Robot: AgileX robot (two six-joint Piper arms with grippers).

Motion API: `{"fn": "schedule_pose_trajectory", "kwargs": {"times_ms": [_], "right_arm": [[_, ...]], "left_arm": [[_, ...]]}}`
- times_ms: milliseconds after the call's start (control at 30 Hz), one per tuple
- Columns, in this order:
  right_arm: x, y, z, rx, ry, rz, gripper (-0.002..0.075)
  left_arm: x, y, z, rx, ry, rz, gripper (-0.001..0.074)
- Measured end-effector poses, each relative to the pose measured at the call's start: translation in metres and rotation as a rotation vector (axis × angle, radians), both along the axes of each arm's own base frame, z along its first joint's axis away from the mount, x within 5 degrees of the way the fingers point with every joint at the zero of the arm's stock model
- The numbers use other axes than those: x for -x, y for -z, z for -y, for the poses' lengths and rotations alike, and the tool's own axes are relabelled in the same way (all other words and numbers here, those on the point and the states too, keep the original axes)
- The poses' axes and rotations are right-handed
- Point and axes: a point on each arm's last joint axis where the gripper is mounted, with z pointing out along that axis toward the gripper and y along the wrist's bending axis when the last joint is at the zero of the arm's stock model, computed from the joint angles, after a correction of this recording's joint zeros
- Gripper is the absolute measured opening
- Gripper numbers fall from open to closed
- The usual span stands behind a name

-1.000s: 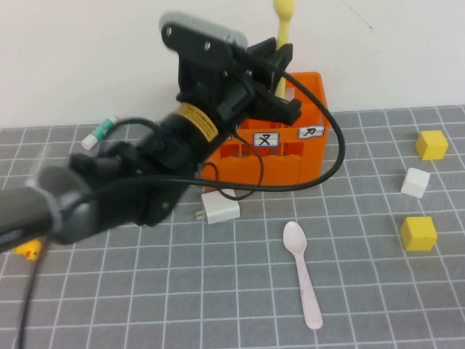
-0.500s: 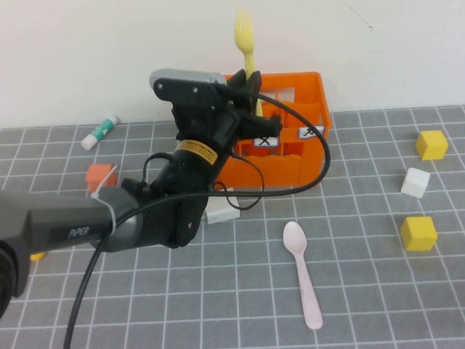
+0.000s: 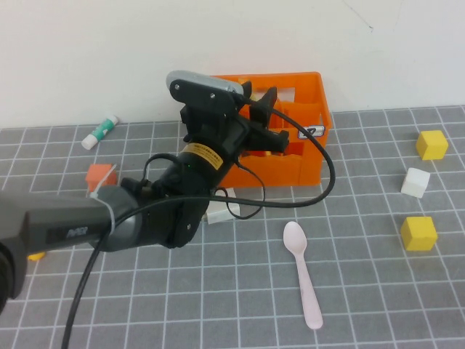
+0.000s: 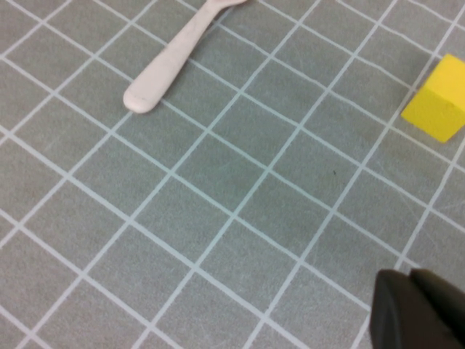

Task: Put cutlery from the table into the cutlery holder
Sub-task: Place the fork on the box, then pick up the spoon

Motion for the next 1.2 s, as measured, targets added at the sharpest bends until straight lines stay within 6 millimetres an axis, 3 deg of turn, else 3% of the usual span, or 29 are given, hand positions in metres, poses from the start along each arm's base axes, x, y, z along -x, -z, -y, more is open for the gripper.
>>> {"fn": "schedule_pose_trajectory", "kwargs": {"times_ms": [100,200,367,433,600,800,967,1200], "right_arm": [[0.0,0.0,0.0,0.0,0.0,0.0,-0.0003],[0.0,0.0,0.0,0.0,0.0,0.0,-0.0003],[0.0,0.0,0.0,0.0,0.0,0.0,-0.0003],[0.0,0.0,0.0,0.0,0.0,0.0,-0.0003],[-0.003,-0.002,-0.003,-0.048,0.006,-0.013,-0.0003],[-0.015,-0.029,-0.006,-0.069,-0.055,-0.045,-0.0003],[-0.031,-0.044,-0.011,-0.098,-0.102,-0.09,-0.0002],[-0.045,-0.023,-0.034,-0.043,-0.246,-0.245,-0.0002]], "left_arm": [[0.003,-0.009,-0.002,-0.025,0.002,-0.038,0.0314],[0.012,-0.036,-0.007,-0.043,0.005,-0.068,0.0281],[0.04,-0.088,-0.023,-0.096,0.015,-0.163,0.0097],[0.061,-0.115,-0.035,-0.136,0.02,-0.209,0.0041],[0.12,-0.158,-0.069,-0.245,0.035,-0.365,0.0006],[0.181,-0.199,-0.106,-0.247,0.04,-0.357,0.0001],[0.221,-0.214,-0.132,-0.267,0.028,-0.36,0.0],[0.26,-0.196,-0.161,-0.361,-0.018,-0.518,0.0]]}}
